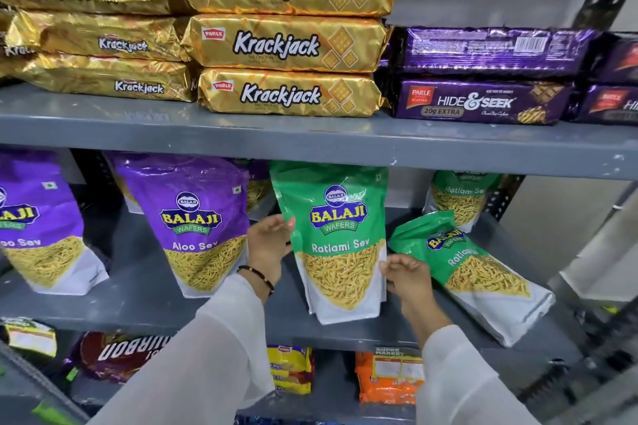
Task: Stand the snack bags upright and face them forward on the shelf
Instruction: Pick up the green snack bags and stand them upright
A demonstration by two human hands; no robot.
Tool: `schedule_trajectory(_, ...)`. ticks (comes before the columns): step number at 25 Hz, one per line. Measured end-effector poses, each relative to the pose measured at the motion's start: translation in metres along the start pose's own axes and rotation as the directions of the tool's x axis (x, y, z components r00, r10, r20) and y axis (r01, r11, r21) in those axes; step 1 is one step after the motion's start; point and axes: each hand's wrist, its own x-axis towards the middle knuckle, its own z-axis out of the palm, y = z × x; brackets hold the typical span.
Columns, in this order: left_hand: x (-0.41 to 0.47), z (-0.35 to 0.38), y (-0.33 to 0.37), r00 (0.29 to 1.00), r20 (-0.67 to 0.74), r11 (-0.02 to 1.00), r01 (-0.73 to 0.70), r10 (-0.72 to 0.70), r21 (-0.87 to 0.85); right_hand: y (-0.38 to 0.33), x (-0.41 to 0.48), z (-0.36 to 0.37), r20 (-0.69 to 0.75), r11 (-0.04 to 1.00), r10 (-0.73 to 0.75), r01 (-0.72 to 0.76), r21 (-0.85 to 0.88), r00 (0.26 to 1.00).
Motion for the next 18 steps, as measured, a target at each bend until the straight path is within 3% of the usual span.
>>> schedule_trajectory(3, 0.004, -0.001, 0.002, 0.99, 0.059, 0.98, -0.138, 0.131, 0.144, 0.008, -0.004, 0.011, -0.076, 0.995, -0.07, 0.075, 0.068, 0.995)
schedule_trajectory(9, 0.027, -0.012, -0.014, 0.957, 0.141, 0.944, -0.277, 0.254, 0.178, 0.03, -0.001, 0.022, -0.099, 0.993, -0.097, 0.103, 0.059, 0.99)
schedule_trajectory(13, 0.016, -0.009, -0.025, 0.898, -0.023, 0.896, -0.435, 0.439, 0.087, 0.026, 0.002, 0.012, -0.013, 0.988, -0.118, 0.116, -0.098, 0.993)
schedule_trajectory(16, -0.009, -0.006, -0.043, 0.825, -0.216, 0.852, -0.505, 0.523, 0.134, 0.014, 0.002, -0.006, 0.05, 0.891, -0.23, 0.231, -0.39, 0.972)
schedule_trajectory(18, -0.032, 0.008, -0.056, 0.809, -0.266, 0.852, -0.493, 0.524, 0.177, -0.009, 0.004, -0.027, 0.169, 0.843, -0.27, 0.317, -0.435, 0.948)
